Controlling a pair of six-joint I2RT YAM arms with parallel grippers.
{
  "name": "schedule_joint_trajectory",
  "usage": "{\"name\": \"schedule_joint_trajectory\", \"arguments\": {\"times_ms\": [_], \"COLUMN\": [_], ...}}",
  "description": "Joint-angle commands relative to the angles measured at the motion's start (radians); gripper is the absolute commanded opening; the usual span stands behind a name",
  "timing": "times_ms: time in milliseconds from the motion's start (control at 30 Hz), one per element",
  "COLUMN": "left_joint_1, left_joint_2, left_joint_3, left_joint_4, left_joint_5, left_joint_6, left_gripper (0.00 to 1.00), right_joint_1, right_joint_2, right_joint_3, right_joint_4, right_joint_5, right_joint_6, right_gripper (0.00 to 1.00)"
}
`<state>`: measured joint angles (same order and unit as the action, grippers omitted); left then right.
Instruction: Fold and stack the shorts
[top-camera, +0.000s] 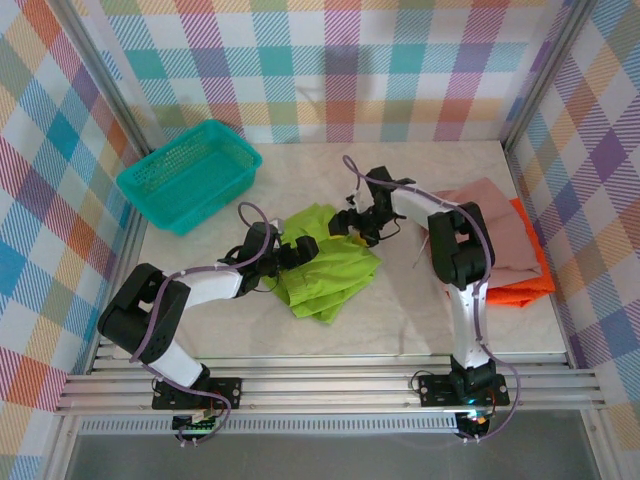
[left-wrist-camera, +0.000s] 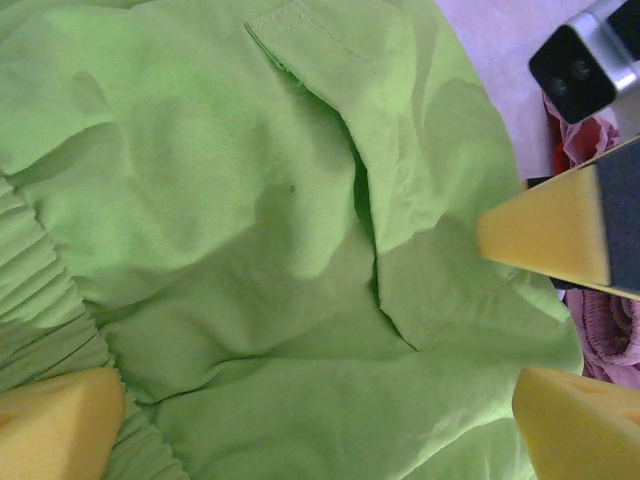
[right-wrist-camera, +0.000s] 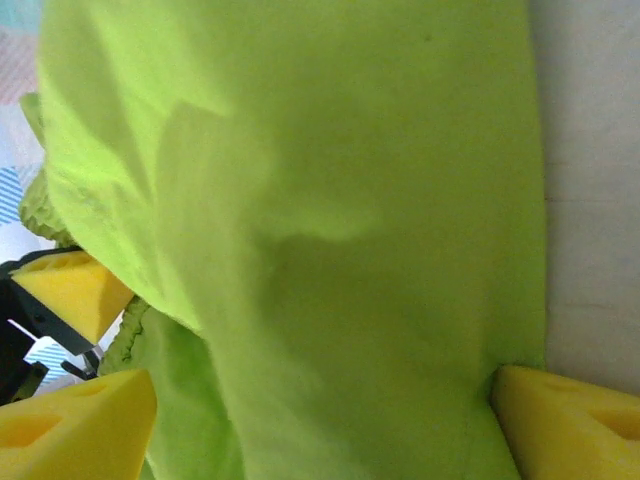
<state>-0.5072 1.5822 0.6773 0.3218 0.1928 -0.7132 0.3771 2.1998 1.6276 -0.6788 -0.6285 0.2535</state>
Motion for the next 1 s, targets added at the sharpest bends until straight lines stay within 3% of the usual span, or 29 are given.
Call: {"name": "schedule_joint_trajectory", "arguments": {"times_ms": [0, 67, 267, 400, 500, 567, 800, 967], "left_joint_1": [0.01, 0.009, 0.01, 0.01, 0.009, 0.01, 0.012, 0.016], "left_joint_2": [0.047, 0.042, 0.021, -0.012, -0.064, -0.12, -0.421, -0.538], "left_joint_3": [-0.045, -0.051, -0.048, -0.06, -0.074, -0.069, -0.064, -0.051], "left_joint_4": [-0.116, -0.116, -0.131, -0.133, -0.127, -0.159, -0.317, -0.377], "left_joint_5": [0.0, -0.002, -0.011, -0.03, -0.032, -0.035, -0.112, -0.127], "left_joint_6": [-0.018, -0.018, -0.017, -0.019, -0.021, -0.01, 0.02, 0.028], "left_gripper": [1.0, 1.0, 1.0, 1.0, 1.0, 1.0, 1.0, 1.0], "right_joint_1": [-0.007, -0.006, -0.004, -0.001, 0.017, 0.031, 0.086, 0.106], "right_joint_2": [0.038, 0.036, 0.016, -0.005, -0.047, -0.083, -0.205, -0.266], "right_joint_3": [0.031, 0.028, 0.018, 0.018, 0.017, 0.014, 0.077, 0.115], "right_joint_4": [-0.037, -0.029, 0.006, 0.003, -0.013, -0.019, -0.173, -0.286], "right_joint_5": [0.015, 0.011, 0.035, 0.094, 0.192, 0.281, 0.603, 0.799], "right_joint_6": [-0.003, -0.003, -0.013, -0.021, -0.038, -0.043, -0.091, -0.146], "right_gripper": [0.81, 0.75, 0.35, 0.14, 0.04, 0.0, 0.0, 0.0]}}
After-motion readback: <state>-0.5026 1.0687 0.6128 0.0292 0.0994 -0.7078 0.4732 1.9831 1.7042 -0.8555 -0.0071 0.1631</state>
